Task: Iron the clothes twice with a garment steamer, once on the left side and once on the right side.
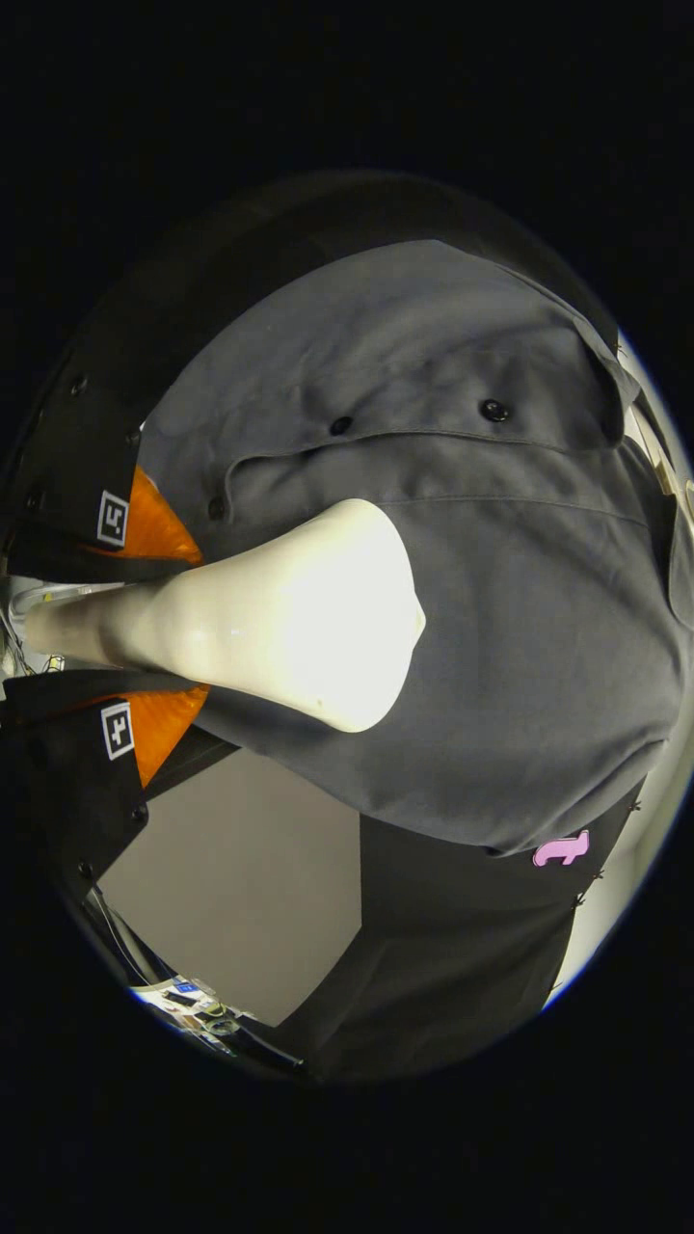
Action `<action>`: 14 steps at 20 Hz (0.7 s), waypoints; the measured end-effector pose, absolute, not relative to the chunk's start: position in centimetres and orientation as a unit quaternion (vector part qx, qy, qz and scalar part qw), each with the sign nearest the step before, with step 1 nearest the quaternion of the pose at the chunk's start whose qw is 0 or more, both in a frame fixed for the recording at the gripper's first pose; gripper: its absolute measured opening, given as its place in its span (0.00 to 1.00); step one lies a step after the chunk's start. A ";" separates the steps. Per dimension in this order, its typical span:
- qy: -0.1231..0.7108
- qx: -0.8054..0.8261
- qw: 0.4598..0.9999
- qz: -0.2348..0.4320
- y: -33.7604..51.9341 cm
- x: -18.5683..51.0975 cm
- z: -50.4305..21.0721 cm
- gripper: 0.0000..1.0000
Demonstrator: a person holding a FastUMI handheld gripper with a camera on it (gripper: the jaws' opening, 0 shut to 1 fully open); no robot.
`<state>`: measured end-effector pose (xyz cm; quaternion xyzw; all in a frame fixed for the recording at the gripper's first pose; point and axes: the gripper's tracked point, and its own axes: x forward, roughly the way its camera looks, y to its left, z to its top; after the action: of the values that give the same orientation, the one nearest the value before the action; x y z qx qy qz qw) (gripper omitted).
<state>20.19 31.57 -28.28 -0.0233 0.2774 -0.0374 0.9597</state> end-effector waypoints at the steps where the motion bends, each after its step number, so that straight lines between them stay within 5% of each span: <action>1: 0.282 -0.023 0.958 -0.037 31.6 20.2 -28.9 0.44; 14: 0.349 -0.006 0.936 -0.043 30.0 22.6 -36.1 0.45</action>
<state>22.59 29.96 -36.13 -0.0058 0.3488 -0.0428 0.9362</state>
